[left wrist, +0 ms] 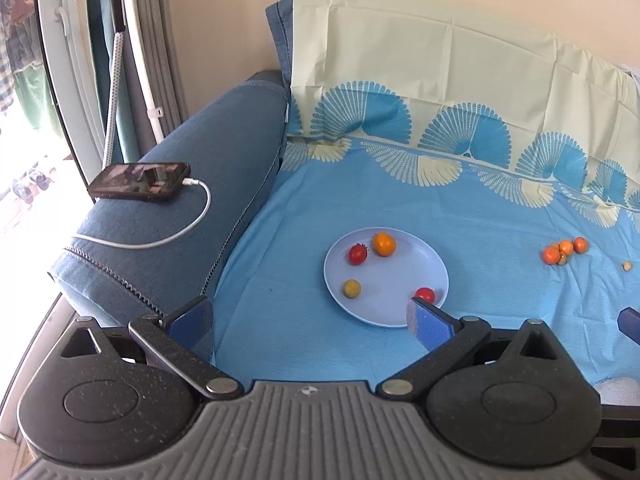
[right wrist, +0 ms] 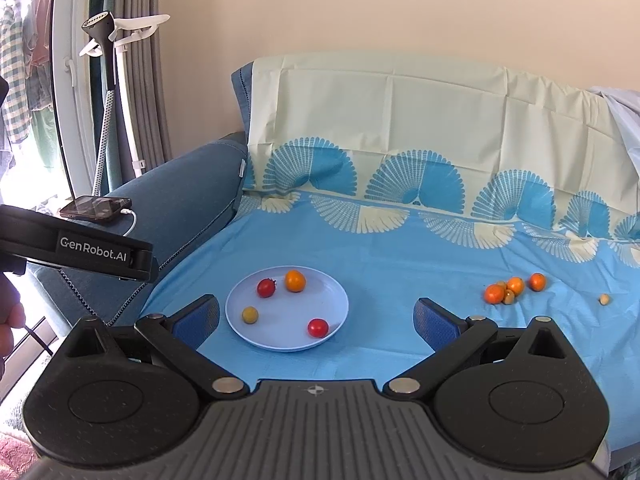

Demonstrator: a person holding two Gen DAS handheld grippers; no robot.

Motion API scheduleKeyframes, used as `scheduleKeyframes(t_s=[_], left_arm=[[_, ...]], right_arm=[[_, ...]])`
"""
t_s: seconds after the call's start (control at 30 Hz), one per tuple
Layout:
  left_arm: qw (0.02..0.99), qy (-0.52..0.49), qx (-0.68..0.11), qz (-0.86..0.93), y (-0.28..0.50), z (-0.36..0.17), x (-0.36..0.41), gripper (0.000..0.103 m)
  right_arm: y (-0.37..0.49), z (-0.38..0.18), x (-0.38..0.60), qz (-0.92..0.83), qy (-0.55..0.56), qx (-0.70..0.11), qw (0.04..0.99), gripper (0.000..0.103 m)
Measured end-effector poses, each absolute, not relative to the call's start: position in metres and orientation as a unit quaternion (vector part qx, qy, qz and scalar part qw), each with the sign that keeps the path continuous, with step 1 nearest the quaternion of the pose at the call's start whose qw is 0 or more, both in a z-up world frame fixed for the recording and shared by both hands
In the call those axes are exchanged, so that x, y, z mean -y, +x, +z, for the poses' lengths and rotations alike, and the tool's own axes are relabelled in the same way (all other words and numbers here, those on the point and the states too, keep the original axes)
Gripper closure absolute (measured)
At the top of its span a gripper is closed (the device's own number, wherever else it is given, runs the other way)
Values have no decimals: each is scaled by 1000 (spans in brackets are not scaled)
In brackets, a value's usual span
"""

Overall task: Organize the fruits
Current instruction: 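Lift both open tools away from the plate, then grasp a tangerine with the left tool while the right tool grasps a small yellow-brown fruit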

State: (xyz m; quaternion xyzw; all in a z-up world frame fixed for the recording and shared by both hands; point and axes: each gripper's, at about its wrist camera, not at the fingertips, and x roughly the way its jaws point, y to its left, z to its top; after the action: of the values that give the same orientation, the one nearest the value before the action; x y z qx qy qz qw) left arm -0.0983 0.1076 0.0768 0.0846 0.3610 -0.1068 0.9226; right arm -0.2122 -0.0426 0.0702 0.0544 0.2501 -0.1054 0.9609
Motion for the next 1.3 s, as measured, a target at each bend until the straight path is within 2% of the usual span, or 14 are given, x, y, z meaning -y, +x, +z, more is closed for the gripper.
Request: scheduleKeyframes(t_s=[0.43,0.77,1.03,1.3], left_arm=[[918,111,-369,-93,-85,73,-87,0],[908,136,-379,-119,-66,66,-31,0],[878,152,-417,-178,-40,43,55,0],[834,189,-435,-281,-12,-10,201,0]], right_arm=[[-206,59,57,-91,75,-251,961,1],[-208,52,109,-140,93,-237,957,1],[-223,32,197,-264,117,-235,928,1],[-227,-5,337,-385,160,-246,875,1]])
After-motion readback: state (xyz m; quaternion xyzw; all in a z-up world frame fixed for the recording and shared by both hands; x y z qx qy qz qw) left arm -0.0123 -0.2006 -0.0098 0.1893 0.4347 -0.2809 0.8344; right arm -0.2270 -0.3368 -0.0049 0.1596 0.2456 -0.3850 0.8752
